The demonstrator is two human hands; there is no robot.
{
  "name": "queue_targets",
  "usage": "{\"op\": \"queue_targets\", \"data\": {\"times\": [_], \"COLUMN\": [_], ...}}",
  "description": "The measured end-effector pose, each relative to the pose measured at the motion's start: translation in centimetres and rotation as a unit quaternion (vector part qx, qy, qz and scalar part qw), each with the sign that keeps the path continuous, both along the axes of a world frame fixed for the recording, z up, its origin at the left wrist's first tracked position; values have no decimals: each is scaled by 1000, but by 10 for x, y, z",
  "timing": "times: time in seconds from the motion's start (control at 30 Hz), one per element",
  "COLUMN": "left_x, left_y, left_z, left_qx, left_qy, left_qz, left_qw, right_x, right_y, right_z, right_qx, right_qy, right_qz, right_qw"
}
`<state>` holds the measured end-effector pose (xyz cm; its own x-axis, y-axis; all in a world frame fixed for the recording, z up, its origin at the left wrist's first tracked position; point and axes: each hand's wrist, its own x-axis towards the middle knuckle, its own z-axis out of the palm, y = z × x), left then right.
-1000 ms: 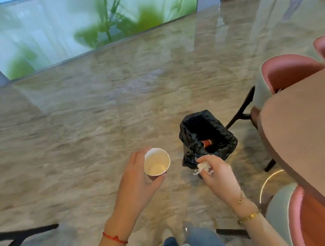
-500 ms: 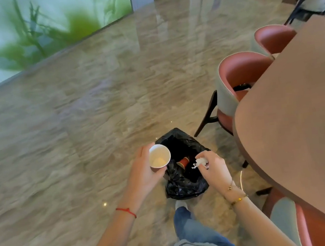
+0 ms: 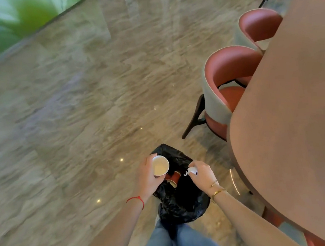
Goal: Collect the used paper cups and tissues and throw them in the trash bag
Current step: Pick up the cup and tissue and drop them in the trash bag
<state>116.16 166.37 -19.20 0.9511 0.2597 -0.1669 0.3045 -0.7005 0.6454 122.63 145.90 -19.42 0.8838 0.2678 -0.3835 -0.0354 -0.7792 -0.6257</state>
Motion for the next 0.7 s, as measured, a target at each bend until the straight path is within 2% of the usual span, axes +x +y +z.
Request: {"op": "queue_targets", "data": {"times": [0.13, 0.3, 0.47, 0.7], "left_x": [26, 57, 65, 49], "left_y": [6, 12, 14, 20], "left_z": [-23, -49, -47, 1], "left_qx": [-18, 16, 5, 12], "left_qy": [30, 79, 57, 34], "left_qz": [-31, -93, -88, -108], "left_qw": [999, 992, 994, 993], "right_x": [12, 21, 20, 11], "right_y": [1, -4, -8, -19], "right_z": [-20, -37, -37, -3], "right_qx": [-23, -44, -41, -31], "right_qy": [51, 68, 28, -59], "right_qz": [-11, -12, -22, -31], "right_qw": [998, 997, 999, 997]}}
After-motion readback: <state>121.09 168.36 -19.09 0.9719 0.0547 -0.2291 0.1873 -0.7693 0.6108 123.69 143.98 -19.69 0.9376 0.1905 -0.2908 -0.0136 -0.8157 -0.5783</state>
